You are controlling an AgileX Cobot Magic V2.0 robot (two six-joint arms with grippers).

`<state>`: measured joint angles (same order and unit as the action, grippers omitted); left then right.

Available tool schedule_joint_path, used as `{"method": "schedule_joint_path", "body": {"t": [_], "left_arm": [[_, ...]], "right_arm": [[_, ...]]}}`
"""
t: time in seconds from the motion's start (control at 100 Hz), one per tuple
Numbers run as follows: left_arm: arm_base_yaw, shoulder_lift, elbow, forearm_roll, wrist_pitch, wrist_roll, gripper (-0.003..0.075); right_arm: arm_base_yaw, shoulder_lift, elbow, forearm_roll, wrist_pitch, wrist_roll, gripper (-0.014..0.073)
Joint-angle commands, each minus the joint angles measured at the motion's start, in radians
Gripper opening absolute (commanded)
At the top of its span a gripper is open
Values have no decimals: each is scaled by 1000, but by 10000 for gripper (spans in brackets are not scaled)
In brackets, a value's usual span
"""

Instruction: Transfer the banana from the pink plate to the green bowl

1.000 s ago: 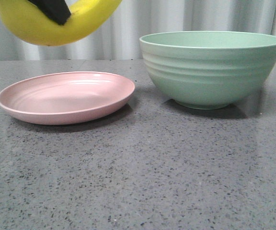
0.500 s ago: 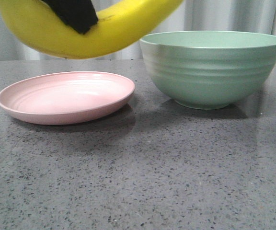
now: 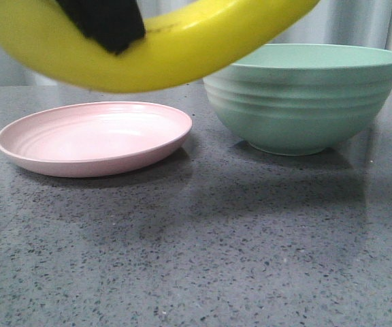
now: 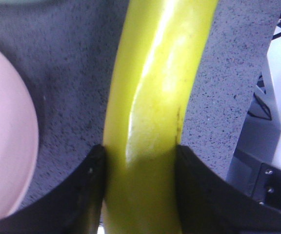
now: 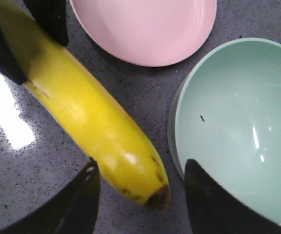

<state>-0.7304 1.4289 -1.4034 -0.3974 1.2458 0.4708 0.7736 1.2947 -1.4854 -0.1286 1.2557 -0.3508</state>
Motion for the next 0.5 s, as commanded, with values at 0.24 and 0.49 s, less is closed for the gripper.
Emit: {"method": "schedule_joint_path", "body": {"t": [0.24,0.49], "left_arm": [[-7,-46,-151,7,30,83,-18],[-7,-46,-151,-2,30,87,-18]], "right_arm": [[23,-21,-35,0,45,-33,381],[34,-7,-35,-56,45,-38,378]]}}
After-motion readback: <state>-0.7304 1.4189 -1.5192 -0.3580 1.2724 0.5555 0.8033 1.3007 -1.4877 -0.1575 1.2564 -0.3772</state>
